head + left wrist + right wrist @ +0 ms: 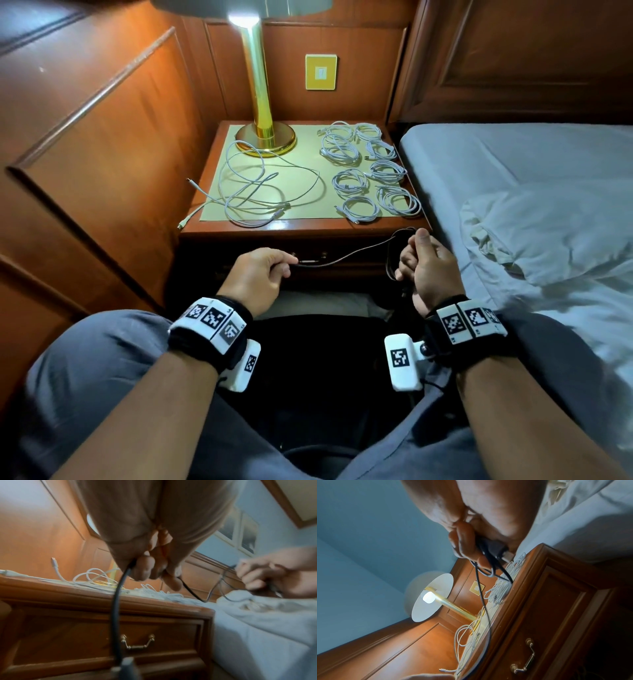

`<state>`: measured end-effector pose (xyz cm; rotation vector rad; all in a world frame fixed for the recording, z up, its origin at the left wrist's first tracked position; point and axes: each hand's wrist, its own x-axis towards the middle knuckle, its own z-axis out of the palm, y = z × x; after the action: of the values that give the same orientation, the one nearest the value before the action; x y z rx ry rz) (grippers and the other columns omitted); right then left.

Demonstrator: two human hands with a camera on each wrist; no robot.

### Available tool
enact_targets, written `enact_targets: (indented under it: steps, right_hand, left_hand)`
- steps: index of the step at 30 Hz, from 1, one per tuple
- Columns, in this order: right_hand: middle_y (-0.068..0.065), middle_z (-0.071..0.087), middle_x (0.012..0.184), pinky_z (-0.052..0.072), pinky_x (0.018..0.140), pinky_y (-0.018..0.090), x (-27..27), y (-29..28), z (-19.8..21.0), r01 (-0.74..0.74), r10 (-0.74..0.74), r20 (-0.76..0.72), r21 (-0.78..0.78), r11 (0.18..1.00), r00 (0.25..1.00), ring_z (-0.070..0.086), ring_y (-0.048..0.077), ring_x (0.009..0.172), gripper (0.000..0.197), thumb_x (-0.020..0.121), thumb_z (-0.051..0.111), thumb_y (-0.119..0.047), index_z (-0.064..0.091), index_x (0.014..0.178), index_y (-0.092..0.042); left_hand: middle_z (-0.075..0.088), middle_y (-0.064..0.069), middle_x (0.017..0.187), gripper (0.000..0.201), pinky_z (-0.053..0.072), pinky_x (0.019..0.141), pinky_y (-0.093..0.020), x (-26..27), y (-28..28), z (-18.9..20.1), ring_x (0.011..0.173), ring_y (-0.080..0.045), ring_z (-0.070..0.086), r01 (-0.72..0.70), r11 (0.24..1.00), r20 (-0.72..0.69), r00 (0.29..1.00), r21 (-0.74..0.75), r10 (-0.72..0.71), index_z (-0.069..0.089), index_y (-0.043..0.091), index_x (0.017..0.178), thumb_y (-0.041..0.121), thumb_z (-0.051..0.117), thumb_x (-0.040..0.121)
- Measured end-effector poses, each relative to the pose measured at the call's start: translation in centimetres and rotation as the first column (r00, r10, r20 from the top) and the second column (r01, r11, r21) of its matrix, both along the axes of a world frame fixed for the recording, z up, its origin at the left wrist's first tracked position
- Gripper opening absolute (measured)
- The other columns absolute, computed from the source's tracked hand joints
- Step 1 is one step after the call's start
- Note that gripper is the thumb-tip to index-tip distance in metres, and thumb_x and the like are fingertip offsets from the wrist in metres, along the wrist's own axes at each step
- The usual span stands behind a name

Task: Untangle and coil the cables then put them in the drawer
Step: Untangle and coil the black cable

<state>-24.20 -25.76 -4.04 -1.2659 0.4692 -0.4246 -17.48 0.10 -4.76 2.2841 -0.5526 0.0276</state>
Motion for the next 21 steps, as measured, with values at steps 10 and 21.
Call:
enact_targets:
  steps: [10,21]
  right_hand:
    - [0.001,0.061,0.062,0.045,0.057,0.023,-0.9,2.0,-1.4,-0.344,0.323,-0.120,-0.390,0.854,0.939,0.056,0.013,0.053,0.022,0.104,0.049,-0.016,0.058,0.086,-0.007]
    - [-0.003,0.024,0.047,0.028,0.039,0.021,-2.0,5.2,0.0,-0.627,0.630,-0.223,0.093,0.773,0.744,0.021,0.008,0.034,0.036,0.106,0.039,-0.029,0.053,0.081,-0.009]
  left_hand:
    - [0.076,0.007,0.086,0.026,0.051,0.085,-0.016,-3.9,-3.0,0.2,0.086,-0.006,0.071,0.356,0.916,-0.091,0.922,-0.185,-0.376,0.078,0.017,0.102,-0.001,0.061,0.095]
    - [0.073,0.005,0.079,0.011,0.051,0.079,-0.017,-2.6,-2.5,0.5,0.078,-0.010,0.070,0.104,0.935,0.044,0.995,-0.338,-0.095,0.072,0.014,0.094,0.004,0.068,0.092]
